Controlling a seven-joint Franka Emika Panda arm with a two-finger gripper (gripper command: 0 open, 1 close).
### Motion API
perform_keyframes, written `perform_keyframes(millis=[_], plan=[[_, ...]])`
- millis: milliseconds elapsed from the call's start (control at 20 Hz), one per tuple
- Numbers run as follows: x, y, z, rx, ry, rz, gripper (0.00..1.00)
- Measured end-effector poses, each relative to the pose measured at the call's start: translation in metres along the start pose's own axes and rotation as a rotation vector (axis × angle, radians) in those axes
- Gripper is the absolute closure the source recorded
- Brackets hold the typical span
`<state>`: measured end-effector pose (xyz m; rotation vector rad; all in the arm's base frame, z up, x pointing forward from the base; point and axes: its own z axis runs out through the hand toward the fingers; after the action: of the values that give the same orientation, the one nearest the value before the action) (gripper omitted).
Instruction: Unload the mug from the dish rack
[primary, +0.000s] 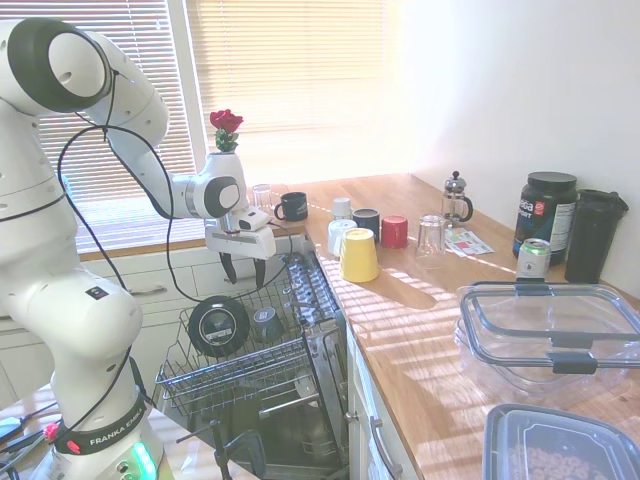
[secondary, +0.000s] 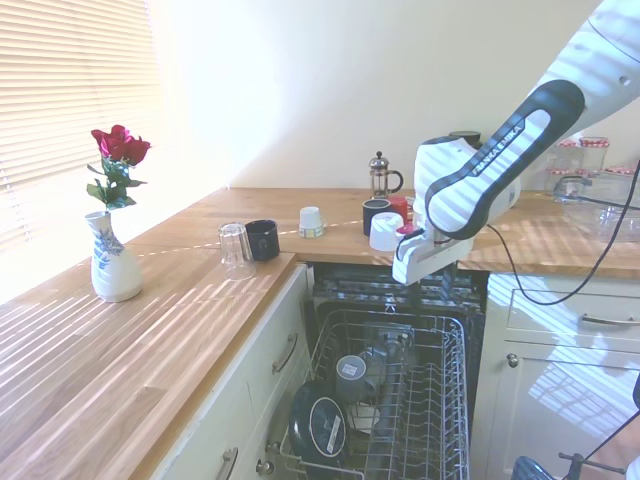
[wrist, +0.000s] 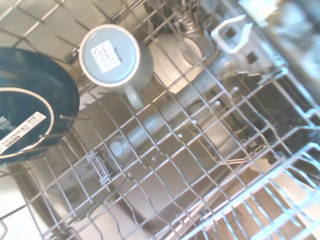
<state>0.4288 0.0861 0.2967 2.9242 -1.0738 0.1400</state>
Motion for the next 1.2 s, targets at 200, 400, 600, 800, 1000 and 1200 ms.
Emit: perform_keyframes(millis=[200, 400, 600, 800, 1000, 1200], plan=[[-0.011, -0.011, 0.034, -0.015, 0.007, -0.032, 0.0], [-0.026, -0.03, 0.056, -0.033, 0.018, -0.078, 0.0], [-0.034, -0.05, 0.067, -0.031, 0.014, -0.099, 0.0], [-0.04, -0.063, 0.092, -0.032, -0.001, -0.118, 0.0], [-0.045, -0.072, 0.114, -0.056, 0.004, -0.151, 0.0], [-0.038, -0.094, 0.132, -0.069, 0.032, -0.193, 0.0]])
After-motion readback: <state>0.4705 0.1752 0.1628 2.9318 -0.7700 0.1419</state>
